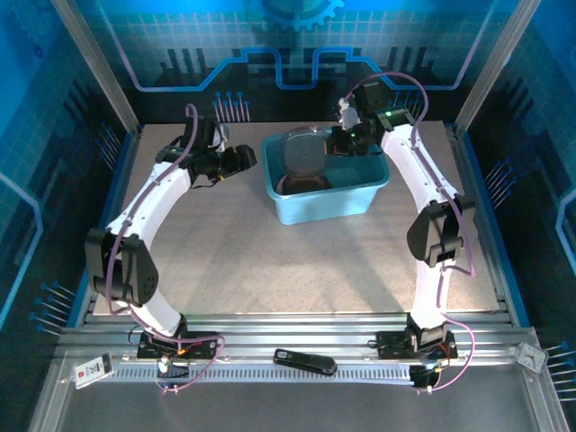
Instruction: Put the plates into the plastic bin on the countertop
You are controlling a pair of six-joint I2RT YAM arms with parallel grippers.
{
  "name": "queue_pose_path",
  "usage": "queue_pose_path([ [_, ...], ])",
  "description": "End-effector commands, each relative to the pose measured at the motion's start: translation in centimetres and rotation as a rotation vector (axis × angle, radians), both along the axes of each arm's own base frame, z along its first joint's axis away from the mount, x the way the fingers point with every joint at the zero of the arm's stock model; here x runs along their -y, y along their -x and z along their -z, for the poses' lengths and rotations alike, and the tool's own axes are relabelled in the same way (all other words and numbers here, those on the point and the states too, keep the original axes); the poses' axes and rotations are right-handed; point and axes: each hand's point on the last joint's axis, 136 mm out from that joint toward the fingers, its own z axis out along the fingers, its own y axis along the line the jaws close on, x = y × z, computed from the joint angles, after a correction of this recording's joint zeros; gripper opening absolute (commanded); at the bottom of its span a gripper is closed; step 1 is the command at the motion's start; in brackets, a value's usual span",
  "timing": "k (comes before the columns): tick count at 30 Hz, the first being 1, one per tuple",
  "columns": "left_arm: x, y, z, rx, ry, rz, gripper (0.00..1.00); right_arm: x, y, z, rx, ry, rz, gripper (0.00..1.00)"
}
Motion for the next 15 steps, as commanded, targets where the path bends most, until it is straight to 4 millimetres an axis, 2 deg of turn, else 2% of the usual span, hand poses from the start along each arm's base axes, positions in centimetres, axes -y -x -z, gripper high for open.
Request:
queue_pose_path([
  [1, 1.7, -1.4, -0.4, 0.01, 0.044, 0.04, 0.78, 0.2, -0.9, 1.3, -0.046, -0.009, -0.011, 0.0],
  [6, 1.8, -2.4, 0.2, 0.001, 0.033, 0.035, 0.78, -0.2, -1.7, 3.3, -0.095, -0.011, -0.025, 0.0],
  [15, 1.3, -2.8, -0.3, 0.026, 0.006, 0.018, 0.78, -0.8, -1.6, 6.1, -0.154, 0.005, -0.036, 0.0],
])
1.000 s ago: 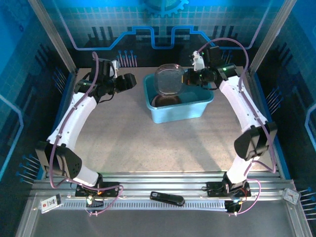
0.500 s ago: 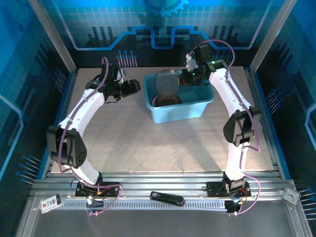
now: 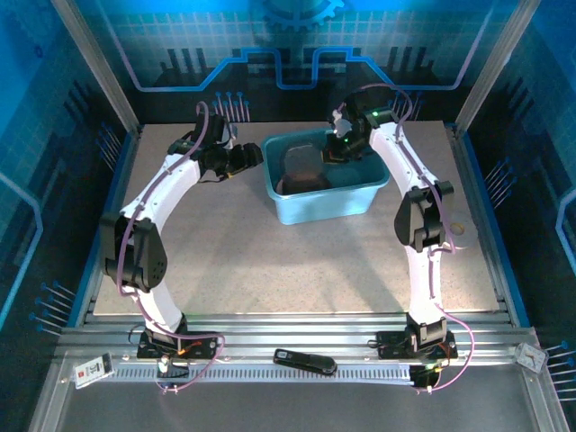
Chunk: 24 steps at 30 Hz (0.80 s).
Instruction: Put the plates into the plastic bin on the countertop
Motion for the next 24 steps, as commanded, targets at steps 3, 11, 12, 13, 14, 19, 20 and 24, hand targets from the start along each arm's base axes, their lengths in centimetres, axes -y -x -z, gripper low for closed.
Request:
queue_pose_path([
  [3, 0.0, -0.7, -1.3, 0.044, -0.006, -0.001, 0.78, -0.8, 0.6, 1.3, -0.039, -0.001, -0.032, 0.0],
  [11, -0.1, -0.5, -1.3, 0.04, -0.01, -0.002, 0.78, -1.5, 0.6, 5.2, -0.104, 0.026, -0.04, 0.0],
  [12, -0.2, -0.4, -1.3, 0.04, -0.011, -0.003, 0.78, -1.5, 0.6, 5.5, -0.106, 0.03, -0.04, 0.0],
  [13, -0.2, -0.4, -1.3, 0.039, -0.011, -0.003, 0.78, -1.6, 0.5, 5.5, -0.104, 0.033, -0.041, 0.0],
  [14, -0.2, -0.2, -1.3, 0.037, -0.012, -0.003, 0.78, -1.6, 0.5, 6.9, -0.126, 0.047, -0.04, 0.0],
  [19, -0.3, 0.0, -1.3, 0.037, -0.013, -0.009, 0.78, -1.5, 0.6, 8.4, -0.155, 0.058, -0.038, 0.0],
  [20, -0.3, 0.0, -1.3, 0.039, -0.013, -0.009, 0.78, -1.5, 0.6, 8.5, -0.153, 0.058, -0.038, 0.0],
  [24, -0.4, 0.2, -1.4, 0.036, -0.013, -0.012, 0.78, -1.4, 0.5, 8.9, -0.155, 0.058, -0.034, 0.0],
])
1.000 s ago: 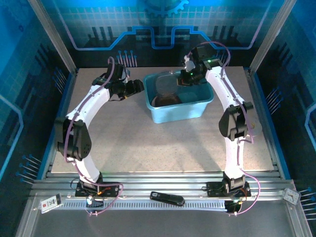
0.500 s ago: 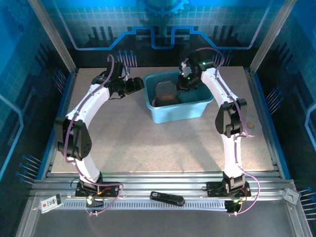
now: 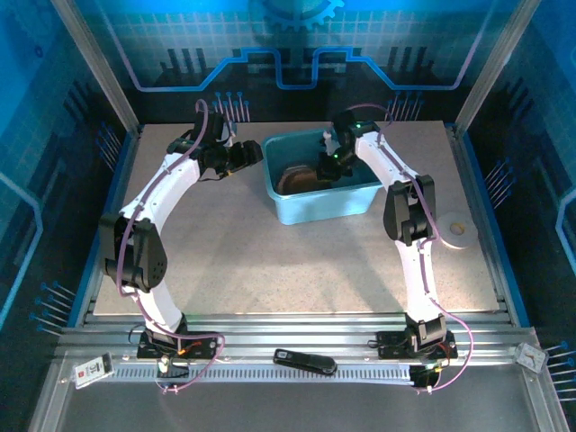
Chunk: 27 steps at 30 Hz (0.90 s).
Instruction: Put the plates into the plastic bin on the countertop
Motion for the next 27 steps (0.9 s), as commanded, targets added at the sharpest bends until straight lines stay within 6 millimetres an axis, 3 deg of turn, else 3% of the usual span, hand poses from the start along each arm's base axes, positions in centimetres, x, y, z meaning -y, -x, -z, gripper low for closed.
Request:
queue_pose_path([
  [1, -0.4, 0.5, -0.9, 0.021, -0.012, -0.011, 0.78, -0.1, 0.1, 1.0, -0.012, 0.01, -0.007, 0.01],
  [13, -0.2, 0.5, -0.7, 0.011, -0.002, -0.009, 0.78, 0.3, 0.2, 2.4, -0.037, 0.034, 0.003, 0.09],
  [19, -0.2, 0.6, -0.4, 0.007, 0.0, -0.01, 0.78, 0.5, 0.0, 1.7, -0.019, 0.046, 0.017, 0.24],
  [27, -0.2, 0.8, -0.8, 0.014, 0.002, -0.008, 0.78, 0.7, -0.1, 1.5, -0.013, 0.051, 0.023, 0.33],
])
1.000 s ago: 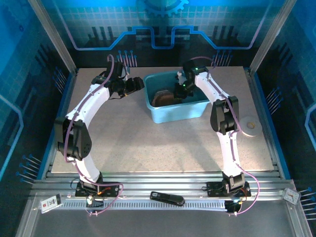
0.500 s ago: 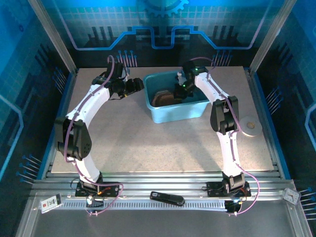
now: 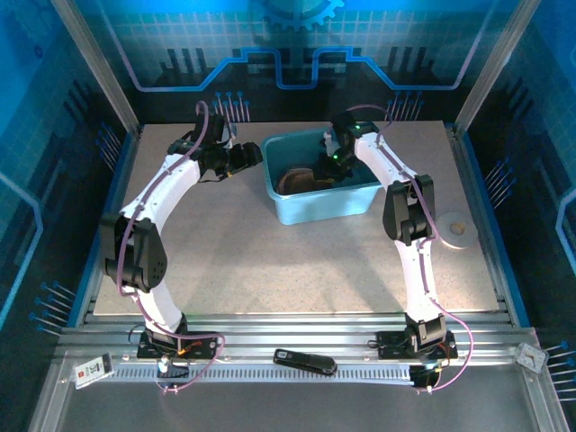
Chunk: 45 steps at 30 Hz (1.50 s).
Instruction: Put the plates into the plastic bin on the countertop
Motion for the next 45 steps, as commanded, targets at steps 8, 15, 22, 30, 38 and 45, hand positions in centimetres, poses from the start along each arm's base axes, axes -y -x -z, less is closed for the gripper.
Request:
queue_pose_path([
  [8, -0.2, 1.1, -1.4, 0.03, 0.005, -0.003, 0.78, 0.3, -0.1, 0.1, 0.01, 0.029, 0.011, 0.36],
  [15, -0.1, 1.1, -1.7, 0.033, 0.008, -0.001, 0.78, 0.5, -0.1, -0.5, 0.022, 0.035, 0.018, 0.45],
  [22, -0.1, 1.1, -2.1, 0.042, 0.01, -0.001, 0.78, 0.5, -0.2, -1.4, 0.045, 0.034, 0.018, 0.57],
  [30, -0.2, 1.4, -2.8, 0.056, 0.013, -0.003, 0.78, 0.6, 0.2, -2.7, 0.066, 0.049, 0.014, 0.72],
  [38, -0.3, 1.9, -3.6, 0.075, 0.013, -0.005, 0.78, 0.7, 0.2, -4.3, 0.107, 0.062, 0.018, 0.85],
  [45, -0.6, 2.6, -4.3, 0.094, 0.013, -0.007, 0.78, 0.8, 0.8, -5.2, 0.125, 0.076, 0.013, 0.98],
])
